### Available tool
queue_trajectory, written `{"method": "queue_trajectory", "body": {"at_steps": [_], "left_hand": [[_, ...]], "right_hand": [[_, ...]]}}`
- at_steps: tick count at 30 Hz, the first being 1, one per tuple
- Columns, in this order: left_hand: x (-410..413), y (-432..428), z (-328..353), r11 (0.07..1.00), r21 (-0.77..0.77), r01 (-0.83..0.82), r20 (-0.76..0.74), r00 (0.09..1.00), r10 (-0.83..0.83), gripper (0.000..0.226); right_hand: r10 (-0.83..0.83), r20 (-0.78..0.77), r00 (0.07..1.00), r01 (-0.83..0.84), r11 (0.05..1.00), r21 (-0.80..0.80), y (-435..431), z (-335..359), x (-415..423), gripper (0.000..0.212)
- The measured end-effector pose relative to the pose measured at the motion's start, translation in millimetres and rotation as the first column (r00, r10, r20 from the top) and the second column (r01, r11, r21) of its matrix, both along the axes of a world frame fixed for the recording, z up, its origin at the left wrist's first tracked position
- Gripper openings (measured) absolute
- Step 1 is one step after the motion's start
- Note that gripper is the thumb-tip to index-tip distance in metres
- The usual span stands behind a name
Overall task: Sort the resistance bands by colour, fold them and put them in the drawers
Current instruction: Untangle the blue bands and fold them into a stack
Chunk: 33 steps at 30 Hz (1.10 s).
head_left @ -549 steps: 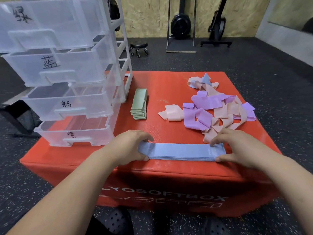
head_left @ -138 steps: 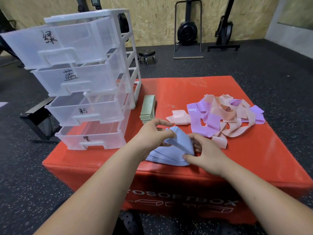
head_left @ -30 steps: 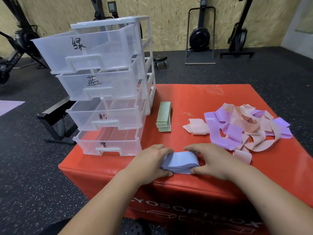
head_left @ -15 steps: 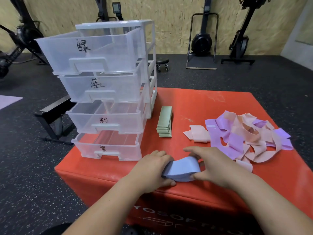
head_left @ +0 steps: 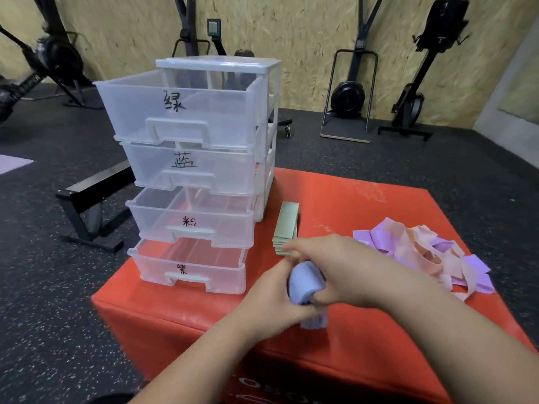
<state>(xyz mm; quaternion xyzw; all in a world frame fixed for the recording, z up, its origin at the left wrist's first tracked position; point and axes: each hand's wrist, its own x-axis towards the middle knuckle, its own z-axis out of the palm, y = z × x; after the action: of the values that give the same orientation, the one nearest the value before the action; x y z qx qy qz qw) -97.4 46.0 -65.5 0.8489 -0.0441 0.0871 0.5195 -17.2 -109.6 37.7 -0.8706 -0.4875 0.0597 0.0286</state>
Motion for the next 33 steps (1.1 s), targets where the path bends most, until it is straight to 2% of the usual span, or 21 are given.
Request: {"method": "queue_trajectory", "body": {"at_steps": [3, 6, 12, 14, 19, 21, 25, 27, 30, 33], "left_hand": [[2.9, 1.6, 7.0, 0.976, -0.211, -0.046, -0.054, 0.998, 0.035, 0.055], [5.1, 5.6, 7.9, 0.976, -0.209, -0.059, -0.062, 0.997, 0.047, 0.037], [23.3, 3.1, 2.5, 0.971, -0.216, -0.104, -0.132, 0.988, 0.076, 0.053], [35.4, -0.3, 1.9, 0.97, -0.21, -0.123, -0.137, 0.986, 0.096, 0.051], [66.4, -10.9, 6.5, 0.969, -0.154, -0.195, -0.164, 0.972, 0.17, 0.043], [77.2, -13.2, 9.7, 0.97, -0.063, -0.236, -0.157, 0.962, 0.224, 0.049], [99.4, -14.5, 4.6, 0.932, 0.187, -0.309, -0.079, 0.941, 0.328, 0.082], [111.5, -15.5, 0.4, 0.91, 0.24, -0.339, -0.039, 0.933, 0.358, 0.079], [129.9, -20.3, -7.8, 0.895, 0.238, -0.377, -0.048, 0.916, 0.398, 0.078], [145.3, -31.2, -24.4, 0.897, 0.287, -0.336, -0.031, 0.932, 0.36, 0.079]], "right_hand": [[0.034, -0.115, 0.993, -0.031, 0.999, 0.029, 11.4, 25.0, 7.9, 0.096], [0.012, -0.213, 0.977, 0.003, 0.998, 0.068, 11.5, 34.2, 23.5, 0.095], [0.0, -0.301, 0.954, 0.018, 0.998, 0.058, 6.6, 34.2, 54.6, 0.08], [-0.016, -0.28, 0.96, 0.025, 0.999, 0.028, 4.6, 39.7, 69.0, 0.076], [-0.082, -0.275, 0.958, 0.06, 0.994, -0.087, 4.5, 44.7, 110.0, 0.061], [-0.086, -0.318, 0.944, 0.071, 0.996, -0.058, 5.4, 39.0, 128.3, 0.062], [-0.056, -0.476, 0.878, 0.096, 0.994, 0.06, 5.1, 15.2, 168.4, 0.066], [-0.038, -0.547, 0.836, 0.114, 0.988, 0.105, 5.7, -0.3, 190.1, 0.068], [-0.042, -0.625, 0.78, 0.159, 0.978, 0.133, 5.9, -28.2, 224.4, 0.07], [-0.07, -0.658, 0.75, 0.185, 0.977, 0.107, 3.9, -60.1, 259.1, 0.07]]}}
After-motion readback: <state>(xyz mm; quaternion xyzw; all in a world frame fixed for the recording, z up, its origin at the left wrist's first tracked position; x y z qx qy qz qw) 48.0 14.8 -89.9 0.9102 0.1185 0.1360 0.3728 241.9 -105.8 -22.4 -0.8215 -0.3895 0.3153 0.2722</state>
